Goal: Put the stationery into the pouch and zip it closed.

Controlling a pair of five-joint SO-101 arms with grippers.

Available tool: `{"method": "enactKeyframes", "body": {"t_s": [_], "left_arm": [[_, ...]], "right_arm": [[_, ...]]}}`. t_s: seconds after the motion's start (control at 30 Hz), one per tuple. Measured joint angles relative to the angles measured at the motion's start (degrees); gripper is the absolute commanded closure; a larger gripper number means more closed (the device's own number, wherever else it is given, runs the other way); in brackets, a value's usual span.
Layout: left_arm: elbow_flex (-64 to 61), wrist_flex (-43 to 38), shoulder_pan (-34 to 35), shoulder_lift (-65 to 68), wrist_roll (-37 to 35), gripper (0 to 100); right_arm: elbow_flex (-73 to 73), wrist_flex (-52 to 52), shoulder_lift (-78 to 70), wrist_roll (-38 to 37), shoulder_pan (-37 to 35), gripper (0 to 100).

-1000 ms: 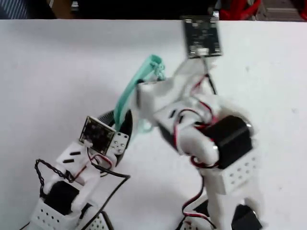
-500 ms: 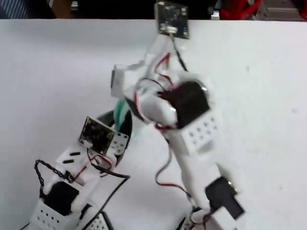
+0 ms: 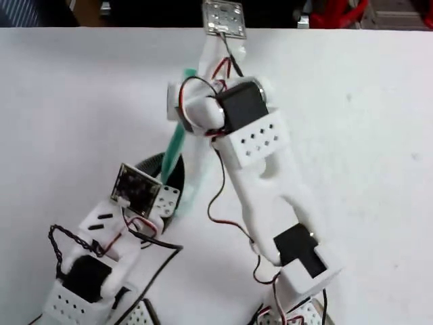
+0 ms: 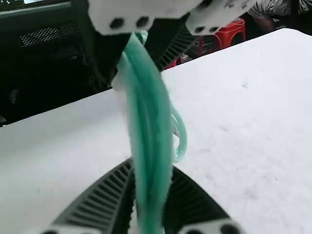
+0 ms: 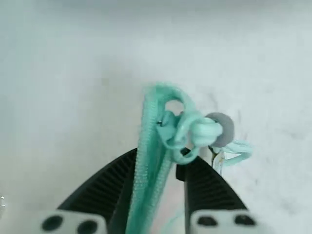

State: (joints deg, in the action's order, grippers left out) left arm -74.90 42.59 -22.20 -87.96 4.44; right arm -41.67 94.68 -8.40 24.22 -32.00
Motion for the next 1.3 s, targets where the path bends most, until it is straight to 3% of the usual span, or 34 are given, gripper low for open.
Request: {"method": "enactKeyframes", "body": {"t_s": [0.07, 0.23, 0.4, 0.53, 0.67, 0.87, 1.07, 1.3], "left_arm": [[0.62, 0.79, 0.00, 0.00, 0.00, 78], [5.36, 13.01, 3.08, -2.73, -0.62, 78], [11.96, 22.33, 12.84, -14.24, -0.53, 78], [11.60, 21.80, 17.23, -16.62, -0.53, 78], [5.45, 15.82, 18.02, -16.62, -0.97, 78], [-0.35, 10.02, 18.29, -16.18, -5.63, 78], [-0.35, 9.41, 18.29, -16.53, -5.98, 78], [-0.88, 9.41, 18.29, -16.53, -5.98, 78]], "right_arm": [[0.09, 0.53, 0.97, -1.14, 0.53, 98.1], [0.09, 0.62, 3.96, -2.11, 4.40, 98.1], [5.19, 1.05, 4.75, -7.56, 11.78, 98.1], [10.46, 0.00, 4.92, -17.85, 19.34, 98.1], [16.53, -5.63, 2.81, -27.60, 26.11, 98.1], [26.46, -14.42, -7.47, -38.68, 30.77, 98.1], [29.63, -16.97, -18.64, -41.23, 30.68, 98.1], [29.19, -16.97, -22.86, -38.95, 27.16, 98.1]]}}
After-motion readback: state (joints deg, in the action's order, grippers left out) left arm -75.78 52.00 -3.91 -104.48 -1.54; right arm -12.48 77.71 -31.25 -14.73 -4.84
